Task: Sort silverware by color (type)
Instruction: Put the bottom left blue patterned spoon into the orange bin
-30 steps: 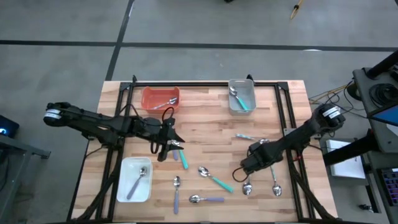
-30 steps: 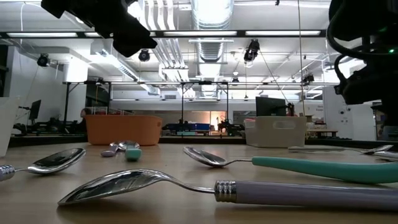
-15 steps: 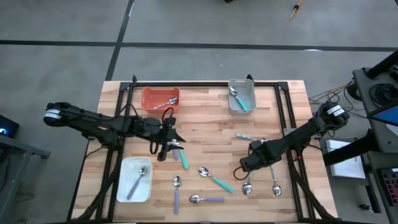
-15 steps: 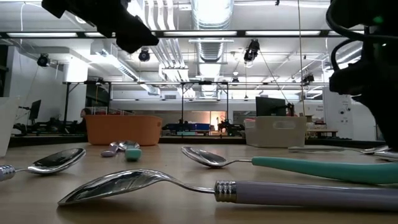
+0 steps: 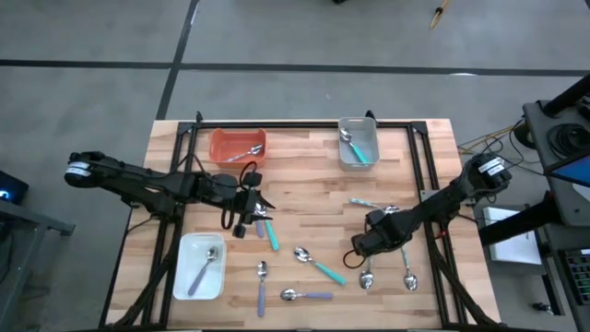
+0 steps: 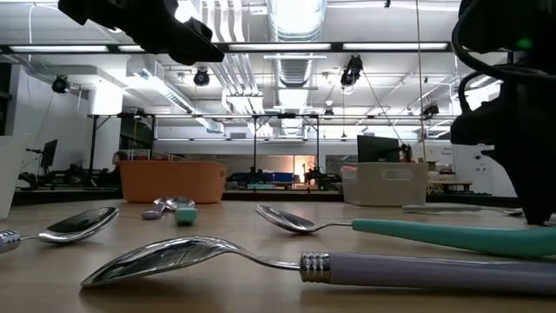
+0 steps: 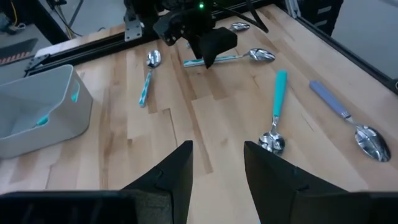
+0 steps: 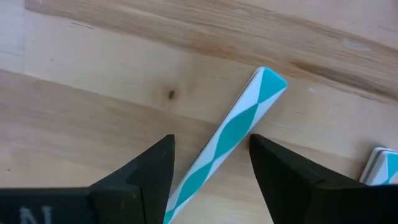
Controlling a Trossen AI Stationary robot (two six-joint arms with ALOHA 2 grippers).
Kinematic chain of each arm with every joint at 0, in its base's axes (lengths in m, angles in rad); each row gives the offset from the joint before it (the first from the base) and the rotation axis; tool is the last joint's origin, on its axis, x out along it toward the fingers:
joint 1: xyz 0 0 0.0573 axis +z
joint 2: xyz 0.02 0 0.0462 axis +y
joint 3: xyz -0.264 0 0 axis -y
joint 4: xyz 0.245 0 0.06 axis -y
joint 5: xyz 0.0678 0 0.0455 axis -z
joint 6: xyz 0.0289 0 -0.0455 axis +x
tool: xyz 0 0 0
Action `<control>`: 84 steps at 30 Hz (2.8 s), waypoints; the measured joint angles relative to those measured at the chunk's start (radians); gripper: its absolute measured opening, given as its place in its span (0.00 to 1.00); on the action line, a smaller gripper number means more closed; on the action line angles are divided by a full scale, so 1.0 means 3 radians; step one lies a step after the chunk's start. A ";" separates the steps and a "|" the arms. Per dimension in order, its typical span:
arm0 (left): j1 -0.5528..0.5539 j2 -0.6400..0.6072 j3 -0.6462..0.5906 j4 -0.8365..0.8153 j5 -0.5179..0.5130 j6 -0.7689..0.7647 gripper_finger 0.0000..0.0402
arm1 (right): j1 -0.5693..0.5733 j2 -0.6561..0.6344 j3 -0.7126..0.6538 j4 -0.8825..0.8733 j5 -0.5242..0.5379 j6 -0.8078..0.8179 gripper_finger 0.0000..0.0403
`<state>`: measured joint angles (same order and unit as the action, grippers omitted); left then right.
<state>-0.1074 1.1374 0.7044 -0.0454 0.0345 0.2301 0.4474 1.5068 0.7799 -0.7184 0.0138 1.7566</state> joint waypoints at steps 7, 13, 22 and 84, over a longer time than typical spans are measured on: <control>0.0000 0.0000 0.0000 0.0001 0.0001 0.0091 0.31 | -0.0105 0.0037 0.0000 -0.0015 -0.0049 -0.0007 0.41; 0.0006 0.0000 0.0000 0.0001 0.0000 0.0164 0.31 | -0.0239 0.0036 -0.0001 -0.0003 -0.0071 -0.0134 0.28; 0.0053 0.0000 0.0000 0.0018 0.0000 0.0440 0.31 | -0.0360 0.0040 -0.0001 0.0043 -0.0070 -0.0187 0.12; 0.0999 0.0400 0.0126 0.1069 0.0481 0.0231 0.31 | -0.1135 -0.0758 -0.0009 0.4331 0.2059 -0.5877 0.10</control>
<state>0.1923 1.2574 0.7422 0.2754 0.1788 0.2994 0.1068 1.2793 0.7773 0.5809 0.6315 -0.0064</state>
